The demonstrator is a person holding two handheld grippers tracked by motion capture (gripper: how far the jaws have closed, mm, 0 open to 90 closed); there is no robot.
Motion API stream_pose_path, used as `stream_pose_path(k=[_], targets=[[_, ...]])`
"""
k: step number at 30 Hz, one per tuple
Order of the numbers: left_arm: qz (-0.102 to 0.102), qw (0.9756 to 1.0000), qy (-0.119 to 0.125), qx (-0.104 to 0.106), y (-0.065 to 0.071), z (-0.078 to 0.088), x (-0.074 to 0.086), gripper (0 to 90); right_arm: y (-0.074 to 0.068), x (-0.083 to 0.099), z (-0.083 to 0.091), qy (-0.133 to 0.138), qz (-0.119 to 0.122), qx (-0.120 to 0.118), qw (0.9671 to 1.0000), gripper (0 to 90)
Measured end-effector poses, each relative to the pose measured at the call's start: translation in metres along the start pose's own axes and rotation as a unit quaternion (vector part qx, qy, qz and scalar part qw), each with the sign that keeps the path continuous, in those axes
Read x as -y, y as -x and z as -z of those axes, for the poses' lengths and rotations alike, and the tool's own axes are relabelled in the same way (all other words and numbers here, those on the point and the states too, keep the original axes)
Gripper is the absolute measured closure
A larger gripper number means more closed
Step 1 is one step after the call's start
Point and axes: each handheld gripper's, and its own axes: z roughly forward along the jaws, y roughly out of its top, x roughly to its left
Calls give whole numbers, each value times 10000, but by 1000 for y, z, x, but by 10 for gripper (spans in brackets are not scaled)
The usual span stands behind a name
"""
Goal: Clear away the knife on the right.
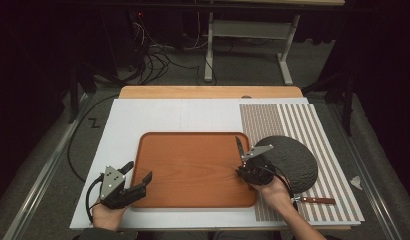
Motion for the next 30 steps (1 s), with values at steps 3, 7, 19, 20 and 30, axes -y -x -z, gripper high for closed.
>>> stream_pose_path(k=[3, 7, 19, 20, 30], targets=[[12, 10000, 2, 8, 0, 0, 0, 289, 0, 0, 0, 27, 5, -59, 10000, 760], [6, 10000, -1, 18, -1, -1, 0, 289, 0, 1, 1, 81, 12, -97, 9999, 723], [-50, 10000, -9, 46, 1, -1, -1, 289, -2, 8, 14, 586, 90, -159, 9981, 567], [-46, 10000, -7, 50, 1, -2, -1, 289, -2, 8, 14, 586, 90, -159, 9981, 567], [-54, 9999, -2, 89, 0, -3, -1, 289, 0, 14, 25, 1039, 89, -14, 9945, 488]])
